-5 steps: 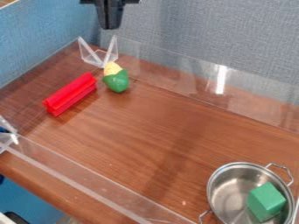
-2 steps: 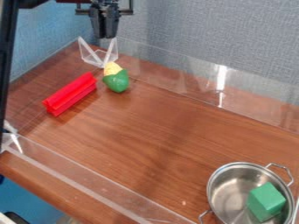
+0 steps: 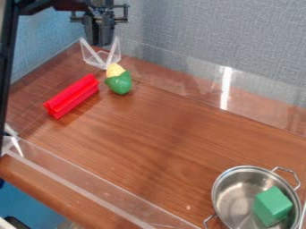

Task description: Push the yellow object to the left side of the table

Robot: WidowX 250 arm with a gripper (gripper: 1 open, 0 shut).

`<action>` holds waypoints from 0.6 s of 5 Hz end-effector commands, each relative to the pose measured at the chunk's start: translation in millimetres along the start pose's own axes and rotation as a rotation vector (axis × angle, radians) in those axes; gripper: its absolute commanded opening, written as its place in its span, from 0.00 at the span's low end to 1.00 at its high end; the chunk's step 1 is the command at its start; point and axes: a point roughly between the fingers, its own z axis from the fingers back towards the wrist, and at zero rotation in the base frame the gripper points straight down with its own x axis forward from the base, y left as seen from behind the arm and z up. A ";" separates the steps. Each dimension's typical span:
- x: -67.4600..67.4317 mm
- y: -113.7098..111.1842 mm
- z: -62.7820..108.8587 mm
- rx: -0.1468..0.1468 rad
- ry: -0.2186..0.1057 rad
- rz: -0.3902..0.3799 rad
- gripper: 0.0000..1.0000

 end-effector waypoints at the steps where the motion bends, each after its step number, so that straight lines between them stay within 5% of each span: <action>1: -10.8 0.5 26.7 0.023 -0.068 -0.050 0.00; 3: -24.5 -0.5 32.4 0.023 -0.069 -0.080 0.00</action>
